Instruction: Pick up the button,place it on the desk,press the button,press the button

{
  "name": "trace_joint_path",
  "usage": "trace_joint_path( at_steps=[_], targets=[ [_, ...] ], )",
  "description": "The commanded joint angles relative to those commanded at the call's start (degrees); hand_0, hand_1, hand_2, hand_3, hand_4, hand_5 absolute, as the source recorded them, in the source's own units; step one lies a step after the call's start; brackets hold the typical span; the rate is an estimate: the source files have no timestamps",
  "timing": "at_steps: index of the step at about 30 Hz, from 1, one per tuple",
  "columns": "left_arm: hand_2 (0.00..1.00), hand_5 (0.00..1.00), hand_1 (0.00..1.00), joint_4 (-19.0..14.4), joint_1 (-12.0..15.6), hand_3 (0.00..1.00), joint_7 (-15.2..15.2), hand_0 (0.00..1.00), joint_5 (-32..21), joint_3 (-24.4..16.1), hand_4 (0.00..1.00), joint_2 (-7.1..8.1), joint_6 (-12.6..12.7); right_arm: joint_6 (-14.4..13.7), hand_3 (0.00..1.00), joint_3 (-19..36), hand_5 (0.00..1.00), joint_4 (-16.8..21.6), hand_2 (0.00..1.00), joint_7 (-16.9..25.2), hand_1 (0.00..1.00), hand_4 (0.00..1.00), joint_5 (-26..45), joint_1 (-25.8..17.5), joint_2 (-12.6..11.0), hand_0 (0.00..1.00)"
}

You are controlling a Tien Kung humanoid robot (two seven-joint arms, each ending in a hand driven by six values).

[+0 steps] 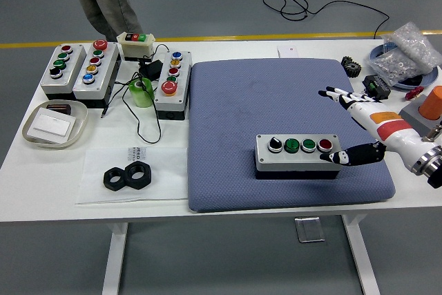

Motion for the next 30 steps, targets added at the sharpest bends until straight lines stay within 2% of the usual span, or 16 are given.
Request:
trace_joint_path(
  at_steps=[6,11,15,16,17,22,23,27,28,30],
  targets=[
    [0.876,0.998,0.831,-0.05,-0.02,0.831,-0.05,0.747,-0.21,0.16,0.637,-0.04,0.03,1.47,0.957,-5.21,0.184,-3.76,0.944,-2.85,0.911,0.939,-4.93,3.21,3.73,0.992],
    [0.876,0.998,0.831,-0.05,-0.12,0.831,-0.15,0.747,-0.54,0.37,0.636,0.00,0.02,2.44,0.926,-7.15,0.175,-5.33,0.914,-3.92,0.884,0.931,-5.92,4.87,5.50,0.983],
    [0.876,0.998,0.831,-0.07,-0.16,0.831,-0.11,0.747,-0.48,0.34,0.636,0.02,0.01,1.59,0.926,-8.10,0.175,-6.83,0.914,-5.28,0.884,0.931,-5.92,5.88,7.17,0.983],
    [0.876,0.998,0.831,-0.07,-0.16,0.831,-0.11,0.747,-0.47,0.33,0.636,0.02,0.00,1.49,0.926,-8.13,0.175,-6.98,0.914,-5.41,0.884,0.931,-5.87,5.96,7.35,0.983],
    [0.876,0.998,0.831,-0.07,-0.18,0.831,-0.09,0.745,-0.42,0.28,0.636,0.02,0.00,1.29,0.866,-8.15,0.146,-7.31,0.804,-5.63,0.790,0.890,-5.70,6.16,7.76,0.923],
    [0.876,0.998,0.831,-0.07,-0.19,0.831,-0.07,0.745,-0.40,0.26,0.636,0.04,0.01,1.02,0.866,-8.38,0.146,-8.11,0.804,-5.95,0.790,0.890,-5.44,6.63,8.52,0.923],
    [0.876,0.998,0.831,-0.07,-0.19,0.831,-0.08,0.745,-0.44,0.29,0.636,0.04,0.00,1.18,0.822,-8.46,0.143,-8.36,0.708,-6.06,0.710,0.883,-5.27,6.69,8.61,0.889],
    [0.876,0.998,0.831,-0.08,-0.19,0.831,-0.13,0.745,-0.61,0.39,0.636,0.06,0.01,1.72,0.822,-8.63,0.143,-8.97,0.708,-6.05,0.710,0.883,-4.58,6.80,8.76,0.889],
    [0.876,0.998,0.830,-0.08,-0.19,0.831,-0.11,0.744,-0.55,0.35,0.635,0.04,0.02,1.99,0.793,-8.72,0.151,-9.25,0.666,-6.04,0.671,0.889,-4.49,6.87,8.90,0.860],
    [0.876,0.998,0.830,-0.10,-0.20,0.831,-0.11,0.744,-0.56,0.38,0.635,0.05,0.02,2.26,0.793,-8.86,0.151,-9.48,0.666,-6.06,0.671,0.889,-4.40,6.97,9.04,0.860]
  ],
)
